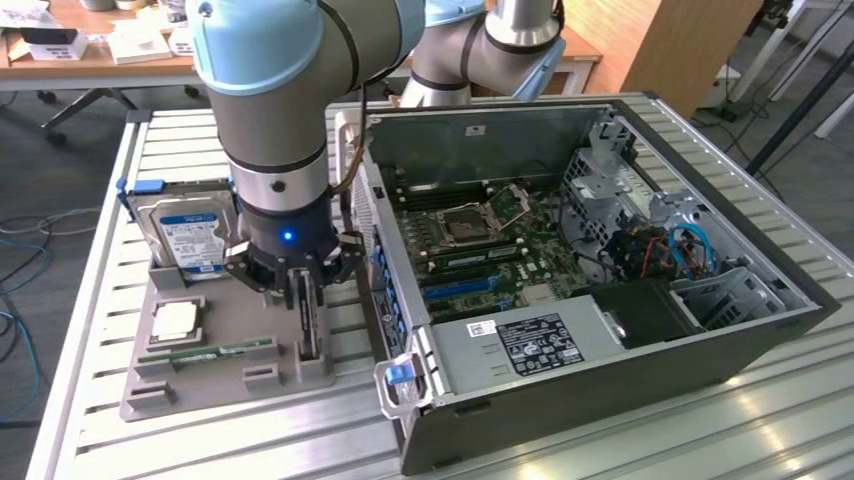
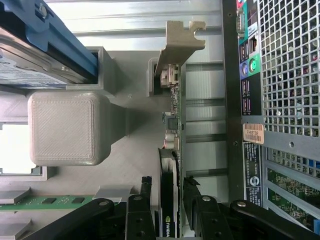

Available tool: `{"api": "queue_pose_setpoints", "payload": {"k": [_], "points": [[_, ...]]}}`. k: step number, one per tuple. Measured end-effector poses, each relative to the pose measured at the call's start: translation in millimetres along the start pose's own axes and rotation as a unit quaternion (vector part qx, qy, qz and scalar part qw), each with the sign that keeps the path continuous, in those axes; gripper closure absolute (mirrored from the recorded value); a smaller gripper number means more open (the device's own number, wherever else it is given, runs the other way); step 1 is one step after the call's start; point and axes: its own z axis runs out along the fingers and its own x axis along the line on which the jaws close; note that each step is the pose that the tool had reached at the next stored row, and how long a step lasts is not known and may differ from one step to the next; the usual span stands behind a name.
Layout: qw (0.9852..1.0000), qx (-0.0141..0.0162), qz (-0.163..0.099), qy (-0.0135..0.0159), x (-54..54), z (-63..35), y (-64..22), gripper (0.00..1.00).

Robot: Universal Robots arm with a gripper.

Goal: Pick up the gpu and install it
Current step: 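Pick up the gpu and move the gpu toward the slot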

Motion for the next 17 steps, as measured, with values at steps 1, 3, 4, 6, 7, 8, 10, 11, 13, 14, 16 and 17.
{"api": "queue_pose_setpoints", "payload": {"k": [1, 3, 4, 6, 7, 8, 10, 11, 13, 14, 16, 17], "points": [[1.0000, 0.0000, 0.000, 0.0000, 0.0, 0.0, 0.0, 0.61], [1.0000, 0.0000, 0.000, 0.0000, 0.0, 0.0, 0.0, 0.61], [1.0000, 0.0000, 0.000, 0.0000, 0.0, 0.0, 0.0, 0.61], [1.0000, 0.0000, 0.000, 0.0000, 0.0, 0.0, 0.0, 0.62], [1.0000, 0.0000, 0.000, 0.0000, 0.0, 0.0, 0.0, 0.62], [1.0000, 0.0000, 0.000, 0.0001, 0.0, 0.0, 0.0, 0.69], [1.0000, 0.0000, 0.000, 0.0000, 0.0, 0.0, 0.0, 0.74], [1.0000, 0.0000, 0.000, 0.0000, 0.0, 0.0, 0.0, 0.74], [1.0000, 0.0000, 0.000, 0.0000, 0.0, 0.0, 0.0, 0.74], [1.0000, 0.0000, 0.000, 0.0000, 0.0, 0.0, 0.0, 0.74], [1.0000, 0.0000, 0.000, 0.0000, 0.0, 0.0, 0.0, 0.74], [1.0000, 0.0000, 0.000, 0.0000, 0.0, 0.0, 0.0, 0.74]]}}
